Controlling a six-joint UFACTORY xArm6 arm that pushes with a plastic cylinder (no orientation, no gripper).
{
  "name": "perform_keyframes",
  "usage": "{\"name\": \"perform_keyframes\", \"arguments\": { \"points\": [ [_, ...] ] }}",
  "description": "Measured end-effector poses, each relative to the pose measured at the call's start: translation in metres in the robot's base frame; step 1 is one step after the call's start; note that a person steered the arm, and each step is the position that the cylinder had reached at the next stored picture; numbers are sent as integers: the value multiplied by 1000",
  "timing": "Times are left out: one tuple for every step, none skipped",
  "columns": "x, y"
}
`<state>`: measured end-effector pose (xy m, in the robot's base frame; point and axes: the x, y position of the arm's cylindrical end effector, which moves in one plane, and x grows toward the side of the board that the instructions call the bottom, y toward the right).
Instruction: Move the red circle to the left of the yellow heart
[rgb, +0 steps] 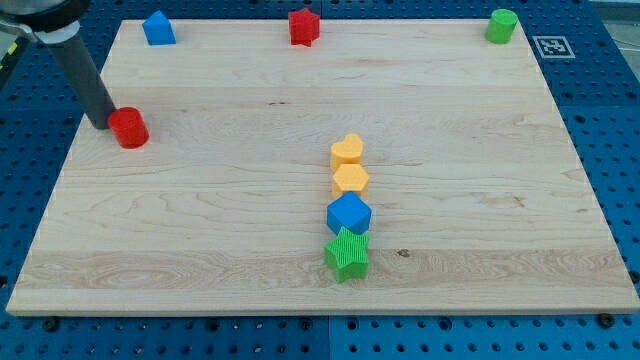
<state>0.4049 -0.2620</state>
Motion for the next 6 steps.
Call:
{"name": "perform_keyframes", "arguments": {
  "points": [
    [20, 1],
    [23, 22],
    [23, 56],
    [8, 57],
    [-11, 60],
    [-11, 79]
  ]
}}
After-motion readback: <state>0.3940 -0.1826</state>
